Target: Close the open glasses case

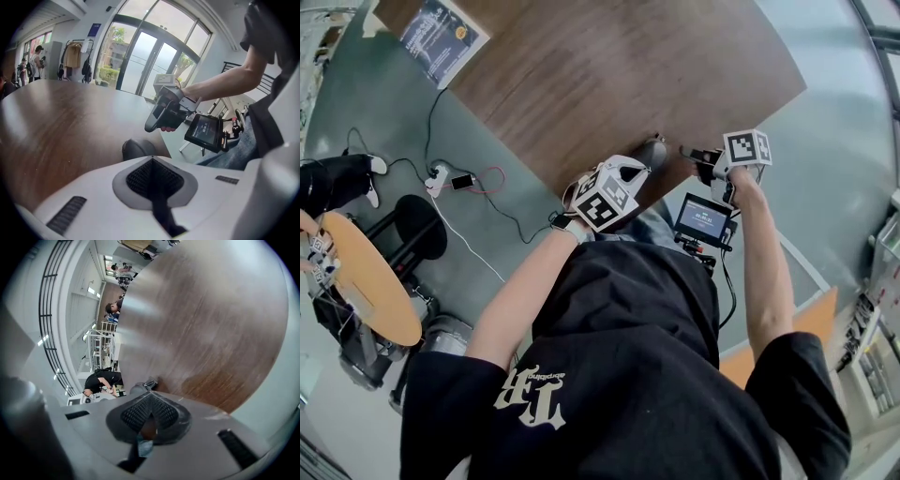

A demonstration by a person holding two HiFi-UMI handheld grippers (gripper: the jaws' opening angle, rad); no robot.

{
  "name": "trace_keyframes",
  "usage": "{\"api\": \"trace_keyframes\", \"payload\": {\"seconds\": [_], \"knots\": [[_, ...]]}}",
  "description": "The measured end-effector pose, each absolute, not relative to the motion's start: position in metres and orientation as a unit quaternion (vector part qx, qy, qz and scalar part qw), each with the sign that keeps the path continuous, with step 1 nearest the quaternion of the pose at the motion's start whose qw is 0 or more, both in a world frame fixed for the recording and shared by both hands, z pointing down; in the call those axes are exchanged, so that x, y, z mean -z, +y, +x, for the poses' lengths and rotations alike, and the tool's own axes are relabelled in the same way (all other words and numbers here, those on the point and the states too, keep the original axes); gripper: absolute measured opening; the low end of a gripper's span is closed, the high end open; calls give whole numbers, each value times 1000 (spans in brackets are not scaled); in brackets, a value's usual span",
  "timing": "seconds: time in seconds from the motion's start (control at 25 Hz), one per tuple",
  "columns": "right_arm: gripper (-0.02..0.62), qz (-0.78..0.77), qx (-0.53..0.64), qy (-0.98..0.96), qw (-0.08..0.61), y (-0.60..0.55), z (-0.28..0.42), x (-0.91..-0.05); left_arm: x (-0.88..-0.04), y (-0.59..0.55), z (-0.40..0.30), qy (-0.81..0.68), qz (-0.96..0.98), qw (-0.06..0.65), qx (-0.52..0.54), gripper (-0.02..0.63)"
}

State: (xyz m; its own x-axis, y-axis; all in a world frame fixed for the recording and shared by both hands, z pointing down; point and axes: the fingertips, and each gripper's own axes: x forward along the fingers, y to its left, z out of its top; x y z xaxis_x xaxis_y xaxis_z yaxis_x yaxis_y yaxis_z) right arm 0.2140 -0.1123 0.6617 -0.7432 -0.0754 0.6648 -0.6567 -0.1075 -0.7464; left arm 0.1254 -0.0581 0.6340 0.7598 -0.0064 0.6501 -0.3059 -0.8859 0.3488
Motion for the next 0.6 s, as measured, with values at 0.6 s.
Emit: {"api": "trace_keyframes", "payload": {"seconds": [0.6], "knots": [[-14,400,-587,-690,135,-76,233,-580,-569,-49,101,-93,936,184,-285,-3]]}}
